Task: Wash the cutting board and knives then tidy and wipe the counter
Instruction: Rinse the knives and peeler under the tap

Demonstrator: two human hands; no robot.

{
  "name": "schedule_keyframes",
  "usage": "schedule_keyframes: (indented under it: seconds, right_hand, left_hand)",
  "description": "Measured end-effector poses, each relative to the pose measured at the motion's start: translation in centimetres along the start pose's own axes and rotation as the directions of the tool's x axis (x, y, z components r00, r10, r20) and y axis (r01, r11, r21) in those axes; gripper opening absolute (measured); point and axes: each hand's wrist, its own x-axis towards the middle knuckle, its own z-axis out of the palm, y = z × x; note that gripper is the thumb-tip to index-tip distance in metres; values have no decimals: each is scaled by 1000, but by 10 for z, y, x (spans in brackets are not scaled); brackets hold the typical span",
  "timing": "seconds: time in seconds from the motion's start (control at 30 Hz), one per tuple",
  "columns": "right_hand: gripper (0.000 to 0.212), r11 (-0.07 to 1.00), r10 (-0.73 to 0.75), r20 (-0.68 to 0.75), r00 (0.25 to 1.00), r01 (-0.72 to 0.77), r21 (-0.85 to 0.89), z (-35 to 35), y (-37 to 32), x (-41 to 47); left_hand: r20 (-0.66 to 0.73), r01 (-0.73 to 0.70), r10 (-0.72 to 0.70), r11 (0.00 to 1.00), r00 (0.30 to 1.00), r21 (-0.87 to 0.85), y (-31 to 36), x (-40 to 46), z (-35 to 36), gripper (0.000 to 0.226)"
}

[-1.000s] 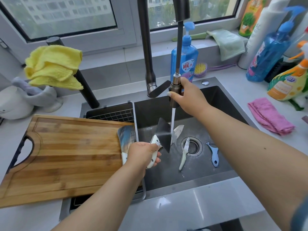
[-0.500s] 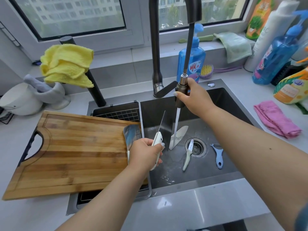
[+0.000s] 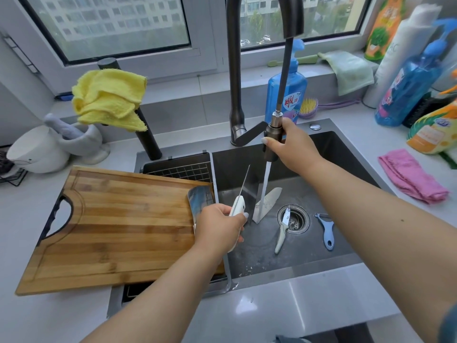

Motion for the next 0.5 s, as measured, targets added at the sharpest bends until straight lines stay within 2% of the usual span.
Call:
schedule_keyframes:
  seconds: [0.4,0.5]
  right_hand:
    - [41,1000,9,9,1000,-9,-6,-1,2,1]
    - [41,1000,8,1,1000,-8,-3,0,2,2]
  left_hand:
    - [29,44,-47,996,998,73,11,-3,-4,17]
    - [37,91,-90,996,995,-16,14,-11,-13,16]
